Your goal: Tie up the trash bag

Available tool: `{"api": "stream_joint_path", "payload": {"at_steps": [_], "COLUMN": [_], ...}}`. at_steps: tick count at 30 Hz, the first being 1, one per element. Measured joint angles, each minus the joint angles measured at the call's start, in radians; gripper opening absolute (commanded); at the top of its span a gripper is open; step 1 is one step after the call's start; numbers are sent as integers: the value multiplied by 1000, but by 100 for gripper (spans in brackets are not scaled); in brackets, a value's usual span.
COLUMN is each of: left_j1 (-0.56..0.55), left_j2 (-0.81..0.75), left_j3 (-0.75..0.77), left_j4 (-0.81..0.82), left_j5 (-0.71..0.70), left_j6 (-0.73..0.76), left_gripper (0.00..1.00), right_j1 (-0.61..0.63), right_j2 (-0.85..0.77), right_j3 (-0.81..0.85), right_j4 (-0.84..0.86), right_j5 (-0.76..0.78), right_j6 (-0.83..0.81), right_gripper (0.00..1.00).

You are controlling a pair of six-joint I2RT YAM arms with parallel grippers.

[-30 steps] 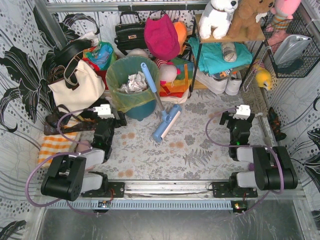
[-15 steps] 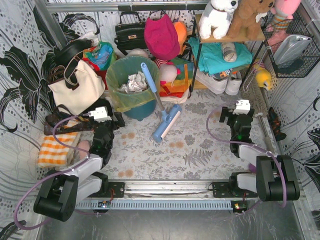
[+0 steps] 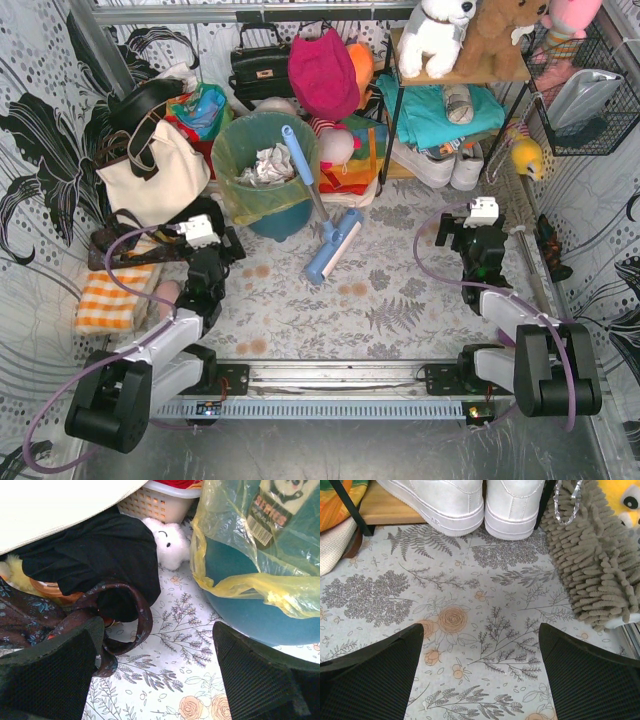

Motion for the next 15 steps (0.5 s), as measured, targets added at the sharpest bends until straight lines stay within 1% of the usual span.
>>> {"api": "stream_joint_path", "payload": {"at_steps": [11,15], "left_j1": [0,0], "left_j2": [-24,-41], "left_j3": [48,85], "left_j4": [-80,-149], "left_j5": [0,2], "left_j6": [-5,-11], "left_gripper": [98,98], "right_j1": [0,1], "right_j2": [-36,-69], "right_j3": [37,70], "right_j4": [-81,-141], "right_j5": [-15,-6], "right_j6": [8,42], "right_gripper": [97,97]}}
